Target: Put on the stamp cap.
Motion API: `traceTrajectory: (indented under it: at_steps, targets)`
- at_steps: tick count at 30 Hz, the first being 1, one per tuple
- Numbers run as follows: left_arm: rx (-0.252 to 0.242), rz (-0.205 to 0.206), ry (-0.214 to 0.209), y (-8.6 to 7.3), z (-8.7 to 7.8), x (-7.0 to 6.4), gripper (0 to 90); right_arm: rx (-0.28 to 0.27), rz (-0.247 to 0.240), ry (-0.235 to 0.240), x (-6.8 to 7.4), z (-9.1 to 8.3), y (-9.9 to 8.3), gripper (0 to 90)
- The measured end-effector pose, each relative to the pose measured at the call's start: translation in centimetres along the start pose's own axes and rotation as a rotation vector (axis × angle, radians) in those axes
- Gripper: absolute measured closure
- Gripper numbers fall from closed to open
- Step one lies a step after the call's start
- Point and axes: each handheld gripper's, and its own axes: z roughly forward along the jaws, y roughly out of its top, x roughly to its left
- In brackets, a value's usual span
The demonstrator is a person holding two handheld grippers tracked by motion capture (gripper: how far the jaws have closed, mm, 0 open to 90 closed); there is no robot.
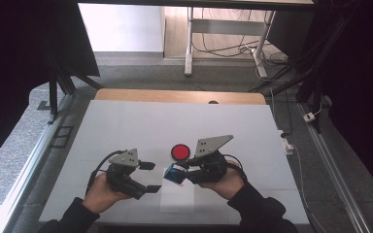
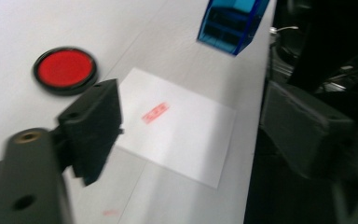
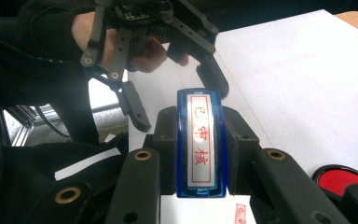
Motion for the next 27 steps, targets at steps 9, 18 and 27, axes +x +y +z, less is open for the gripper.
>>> traceTrajectory:
  at_steps: [9,18,27]
  targets:
    - [0.013,-0.041,0.063,-1.3,-1.0,-0.6,10.8,0.009,0.004,-0.021,-0.1,0.0,-0.1,71.0]
    - [0.023,-0.102,0.119,-2.7,-2.1,-1.2,5.7,0.019,0.000,-0.048,0.0,-0.1,-0.1,71.0]
    - [-0.008,-0.155,0.159,-4.5,-3.6,-1.4,1.1,0.028,0.005,-0.068,-0.2,-0.1,-0.3,71.0]
